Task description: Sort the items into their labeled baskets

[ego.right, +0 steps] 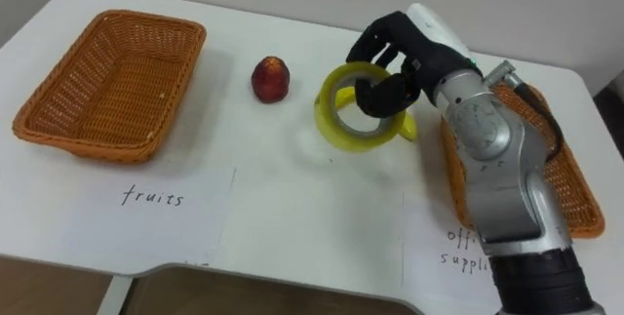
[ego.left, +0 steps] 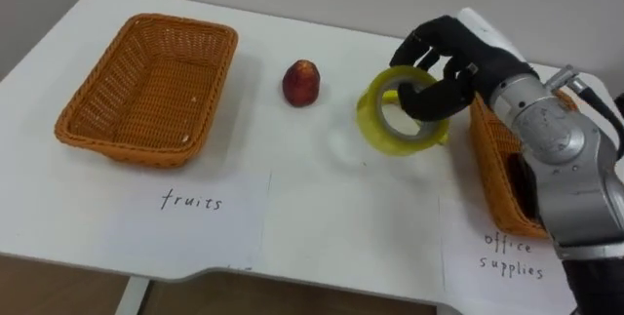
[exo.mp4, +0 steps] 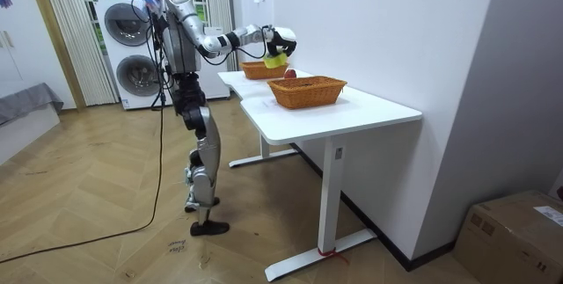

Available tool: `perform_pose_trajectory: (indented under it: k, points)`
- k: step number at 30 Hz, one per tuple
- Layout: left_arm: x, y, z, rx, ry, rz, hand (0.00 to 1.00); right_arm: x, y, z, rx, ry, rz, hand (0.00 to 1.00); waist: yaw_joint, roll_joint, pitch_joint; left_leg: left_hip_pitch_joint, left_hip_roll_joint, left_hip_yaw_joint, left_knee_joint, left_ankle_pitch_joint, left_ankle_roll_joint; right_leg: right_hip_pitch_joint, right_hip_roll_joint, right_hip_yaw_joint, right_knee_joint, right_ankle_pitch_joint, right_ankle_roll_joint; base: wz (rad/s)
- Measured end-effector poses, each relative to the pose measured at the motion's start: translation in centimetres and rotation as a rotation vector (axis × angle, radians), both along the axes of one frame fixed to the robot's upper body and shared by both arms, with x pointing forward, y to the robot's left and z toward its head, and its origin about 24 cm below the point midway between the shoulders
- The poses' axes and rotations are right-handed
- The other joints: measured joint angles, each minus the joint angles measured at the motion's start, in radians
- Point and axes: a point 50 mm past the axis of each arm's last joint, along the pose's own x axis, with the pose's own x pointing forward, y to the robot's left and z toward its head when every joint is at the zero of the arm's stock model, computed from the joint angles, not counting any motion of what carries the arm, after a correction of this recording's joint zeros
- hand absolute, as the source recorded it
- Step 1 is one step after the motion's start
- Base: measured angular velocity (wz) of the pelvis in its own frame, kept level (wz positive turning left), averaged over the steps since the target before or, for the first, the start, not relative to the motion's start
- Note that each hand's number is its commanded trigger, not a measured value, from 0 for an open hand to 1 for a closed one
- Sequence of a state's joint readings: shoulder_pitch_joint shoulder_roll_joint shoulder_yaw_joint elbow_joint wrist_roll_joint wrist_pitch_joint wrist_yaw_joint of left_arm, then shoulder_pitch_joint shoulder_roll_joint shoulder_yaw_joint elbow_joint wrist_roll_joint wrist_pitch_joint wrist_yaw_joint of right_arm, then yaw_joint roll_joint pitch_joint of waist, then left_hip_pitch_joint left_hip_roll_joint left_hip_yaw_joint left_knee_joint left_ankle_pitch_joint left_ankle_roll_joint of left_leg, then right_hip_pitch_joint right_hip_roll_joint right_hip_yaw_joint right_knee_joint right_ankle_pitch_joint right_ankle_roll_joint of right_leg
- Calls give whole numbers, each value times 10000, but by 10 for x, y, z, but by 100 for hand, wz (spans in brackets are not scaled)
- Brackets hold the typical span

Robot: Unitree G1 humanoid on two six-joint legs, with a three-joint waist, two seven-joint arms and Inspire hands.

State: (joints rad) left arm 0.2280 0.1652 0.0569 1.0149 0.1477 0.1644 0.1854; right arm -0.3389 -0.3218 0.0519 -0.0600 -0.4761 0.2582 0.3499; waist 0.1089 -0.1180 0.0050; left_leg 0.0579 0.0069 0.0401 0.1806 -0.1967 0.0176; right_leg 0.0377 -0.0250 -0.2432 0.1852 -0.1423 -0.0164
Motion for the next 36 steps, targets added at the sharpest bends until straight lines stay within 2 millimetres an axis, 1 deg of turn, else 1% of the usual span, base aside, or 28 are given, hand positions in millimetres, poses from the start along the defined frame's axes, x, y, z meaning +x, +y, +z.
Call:
perform_pose_trajectory:
  k: [6, 8, 10, 12, 14, 16, 19, 22, 26, 30, 31, 34, 36]
  points:
    - [-9, 0, -1, -26, 283, 68, 0, 0, -2, 4, 53, -304, -188, 100, -39, 33, -9, 56, 9, -13, -15, -4, 1, 112, 3, -3, -1, 0, 1, 1]
    - [-11, -1, -2, -34, 349, 71, 0, 0, -5, 6, 149, -450, -324, 100, -68, 36, -18, 56, 2, -88, -51, -9, 3, 133, -4, -44, -1, 0, 1, 4]
    - [-12, -1, -2, -48, 361, 83, 0, 0, -10, 9, 337, -679, -553, 100, -119, 44, -25, 59, -9, -93, -41, -8, 3, 137, -9, -36, -1, 0, 1, 0]
    - [-17, -1, -2, -56, 479, 120, 0, -1, -13, 10, 600, -980, -788, 100, -217, 74, -45, 69, -12, -83, -37, -8, 3, 144, -8, -30, 1, 0, 1, 0]
    - [-19, -2, -2, -62, 514, 130, 0, -1, -17, 9, 715, -1099, -1022, 100, -255, 88, -37, 72, -9, -67, -28, -8, 3, 146, -5, -25, 2, 0, 0, 0]
    - [-20, -3, -2, -89, 530, 167, 0, -2, -23, 4, 840, -1081, -1244, 100, -250, 91, -37, 75, -7, -11, -21, -8, 3, 151, -5, -11, 2, 0, 0, 0]
    - [-19, -7, -3, -185, 407, 250, 0, -5, -37, -12, 1404, -598, -1790, 100, -264, 94, -35, 79, -2, -2, -11, -8, 3, 145, -4, 62, 1, 1, 0, 0]
    - [-20, -8, -3, -226, 397, 397, 0, -8, -44, -25, 1399, -210, -2216, 100, -309, 110, -28, 88, 18, 26, 0, -8, 3, 108, 3, 153, 1, 1, 0, -6]
    - [-23, -8, -3, -246, 418, 527, 0, -8, -50, -29, 1397, -92, -2532, 100, -461, 106, -36, 69, 23, 73, -27, -7, 2, 41, 0, 218, 16, 0, 0, -5]
    - [-19, -7, -3, -310, 241, 722, 0, -9, -67, -37, 1788, 113, -3297, 100, -517, 51, -68, 46, 21, 72, -52, -7, 4, -14, -2, 232, 42, 0, 1, 0]
    - [-19, -7, -3, -355, 175, 793, 0, -10, -71, -39, 1876, 151, -3512, 100, -528, 49, -67, 47, 21, 73, -62, -7, 5, -18, 0, 240, 41, -1, 2, 0]
    - [-20, -6, -3, -423, 140, 931, 0, -10, -77, -44, 1887, 227, -3841, 100, -606, 40, -64, 53, 17, 74, -74, -7, 6, -22, 5, 245, 41, -2, 4, 0]
    - [-20, -6, -3, -431, 144, 939, 0, -10, -78, -43, 1917, 188, -3849, 100, -675, 37, -60, 50, 16, 73, -90, -7, 5, -28, 13, 242, 37, -3, 5, 0]
